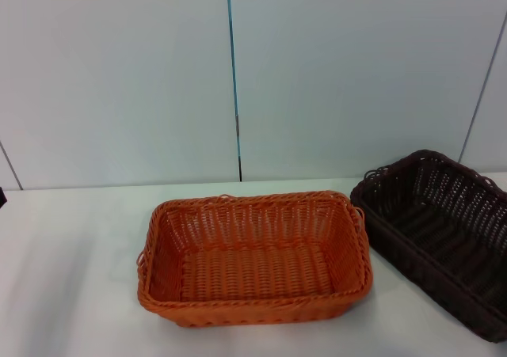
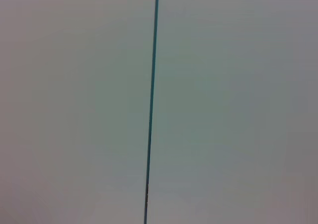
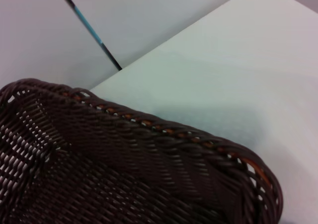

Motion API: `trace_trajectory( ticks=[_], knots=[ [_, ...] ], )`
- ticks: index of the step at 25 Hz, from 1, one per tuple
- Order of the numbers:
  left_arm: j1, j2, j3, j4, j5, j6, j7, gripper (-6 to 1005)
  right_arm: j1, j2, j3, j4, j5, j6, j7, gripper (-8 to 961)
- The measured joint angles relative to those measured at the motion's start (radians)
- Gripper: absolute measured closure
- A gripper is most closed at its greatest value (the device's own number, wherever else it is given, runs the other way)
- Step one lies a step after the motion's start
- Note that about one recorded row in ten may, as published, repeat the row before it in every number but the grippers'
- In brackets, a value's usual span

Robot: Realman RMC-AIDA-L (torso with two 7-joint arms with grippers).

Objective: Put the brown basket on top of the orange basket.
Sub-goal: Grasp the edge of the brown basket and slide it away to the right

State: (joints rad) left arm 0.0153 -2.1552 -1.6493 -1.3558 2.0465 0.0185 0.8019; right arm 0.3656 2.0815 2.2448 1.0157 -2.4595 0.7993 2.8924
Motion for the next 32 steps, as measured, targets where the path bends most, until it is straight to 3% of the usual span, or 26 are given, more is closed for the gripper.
trace_trajectory(
  ticks=[13,18,23,29,32],
  knots=[
    [0.0,0.001,-0.001,0.0,0.0,-0.005,0.005,120,-0.03,0.002,0.017,-0.006,0.122,-0.053,0.002,37],
    [0.0,0.001,-0.02,0.0,0.0,-0.04,0.006,120,-0.047,0.002,0.019,-0.012,0.159,-0.071,-0.004,205],
    [-0.001,0.0,-0.048,0.0,0.0,-0.086,0.007,120,-0.049,0.0,0.019,-0.029,0.16,-0.078,-0.006,433],
    [-0.004,-0.001,-0.091,-0.001,0.0,-0.159,0.007,120,-0.041,-0.002,-0.007,-0.036,0.156,-0.097,-0.019,616],
    [-0.004,-0.001,-0.111,-0.007,0.0,-0.196,0.013,120,-0.038,0.0,-0.034,-0.036,0.157,-0.126,-0.033,601]
  ],
)
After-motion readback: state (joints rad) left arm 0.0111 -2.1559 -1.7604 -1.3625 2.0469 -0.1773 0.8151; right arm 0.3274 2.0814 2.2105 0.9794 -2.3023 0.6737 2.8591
